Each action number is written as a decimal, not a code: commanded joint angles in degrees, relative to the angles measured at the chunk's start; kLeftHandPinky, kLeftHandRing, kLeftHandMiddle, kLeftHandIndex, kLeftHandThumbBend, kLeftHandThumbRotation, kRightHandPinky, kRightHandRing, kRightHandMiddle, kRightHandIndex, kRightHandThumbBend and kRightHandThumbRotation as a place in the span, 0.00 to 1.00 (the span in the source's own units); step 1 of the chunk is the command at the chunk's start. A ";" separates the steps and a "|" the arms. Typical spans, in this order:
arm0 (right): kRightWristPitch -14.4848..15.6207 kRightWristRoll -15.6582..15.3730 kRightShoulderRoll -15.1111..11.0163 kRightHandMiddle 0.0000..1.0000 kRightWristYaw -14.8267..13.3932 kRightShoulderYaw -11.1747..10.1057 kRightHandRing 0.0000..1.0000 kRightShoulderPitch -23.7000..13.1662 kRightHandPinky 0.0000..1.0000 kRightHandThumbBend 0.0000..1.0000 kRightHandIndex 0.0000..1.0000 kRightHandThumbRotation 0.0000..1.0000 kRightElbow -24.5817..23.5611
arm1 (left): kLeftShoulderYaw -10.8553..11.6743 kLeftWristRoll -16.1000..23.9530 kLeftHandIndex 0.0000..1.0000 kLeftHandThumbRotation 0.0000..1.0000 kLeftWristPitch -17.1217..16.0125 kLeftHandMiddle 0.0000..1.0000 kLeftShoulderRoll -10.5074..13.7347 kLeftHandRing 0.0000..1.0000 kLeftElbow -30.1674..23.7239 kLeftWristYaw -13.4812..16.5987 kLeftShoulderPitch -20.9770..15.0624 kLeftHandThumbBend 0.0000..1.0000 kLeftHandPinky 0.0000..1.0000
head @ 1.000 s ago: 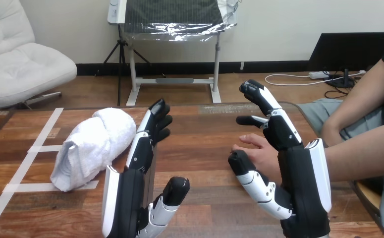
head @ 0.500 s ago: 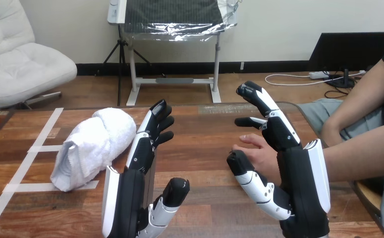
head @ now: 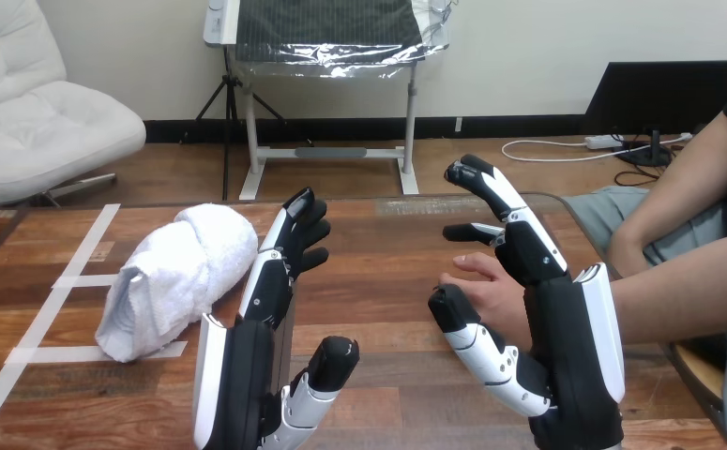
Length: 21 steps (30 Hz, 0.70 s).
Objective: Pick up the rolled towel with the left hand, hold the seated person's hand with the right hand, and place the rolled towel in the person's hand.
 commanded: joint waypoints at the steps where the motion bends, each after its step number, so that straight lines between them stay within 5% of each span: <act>1: -0.52 -0.07 0.62 0.91 -0.62 -0.28 0.90 -1.99 0.70 0.56 0.83 0.69 -0.13 | 0.14 -0.48 0.92 0.95 -1.26 0.90 -3.50 0.87 1.10 -0.09 -2.00 0.81 0.81; 21: -0.80 0.25 0.48 0.91 -0.67 -0.23 0.90 -2.26 0.70 0.56 0.83 0.69 0.13 | 0.33 -0.74 0.91 0.94 -1.83 0.90 -3.63 0.86 1.78 -0.30 -2.37 0.80 0.80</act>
